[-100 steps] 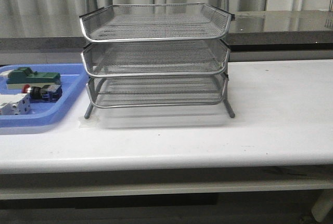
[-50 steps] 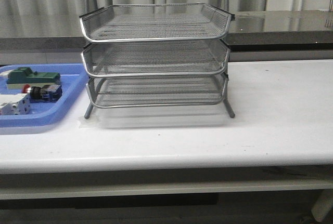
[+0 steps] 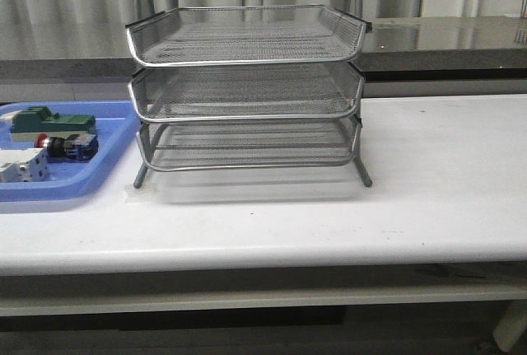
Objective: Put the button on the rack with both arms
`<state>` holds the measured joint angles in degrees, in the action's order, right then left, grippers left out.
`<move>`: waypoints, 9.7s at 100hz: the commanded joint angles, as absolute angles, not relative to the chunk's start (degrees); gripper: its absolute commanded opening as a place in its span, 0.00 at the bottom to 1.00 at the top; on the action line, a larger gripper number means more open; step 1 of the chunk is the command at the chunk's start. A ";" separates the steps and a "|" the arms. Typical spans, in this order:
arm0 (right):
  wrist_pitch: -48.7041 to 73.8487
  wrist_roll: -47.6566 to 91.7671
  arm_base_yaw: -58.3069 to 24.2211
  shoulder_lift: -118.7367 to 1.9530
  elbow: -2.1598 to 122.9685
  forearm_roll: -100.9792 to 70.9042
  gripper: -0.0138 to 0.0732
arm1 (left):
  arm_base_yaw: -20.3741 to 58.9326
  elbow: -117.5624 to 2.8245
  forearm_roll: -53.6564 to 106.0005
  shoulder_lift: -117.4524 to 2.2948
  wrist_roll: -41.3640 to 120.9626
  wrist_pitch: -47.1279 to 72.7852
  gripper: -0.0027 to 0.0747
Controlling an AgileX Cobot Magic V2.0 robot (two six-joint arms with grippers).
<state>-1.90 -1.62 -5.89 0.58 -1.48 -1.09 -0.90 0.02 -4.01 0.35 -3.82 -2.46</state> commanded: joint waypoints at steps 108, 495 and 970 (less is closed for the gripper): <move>28.16 -1.60 -5.69 -52.32 41.70 -17.80 0.08 | -1.11 2.73 -3.87 2.17 -4.34 -6.93 0.04; 40.50 71.79 -5.77 -95.49 40.92 -105.68 0.14 | -1.11 2.73 -3.87 2.17 -4.34 -6.93 0.04; 52.84 -0.97 -5.71 -30.46 40.53 -0.58 0.08 | -1.11 -42.76 2.21 -41.66 0.48 34.90 0.04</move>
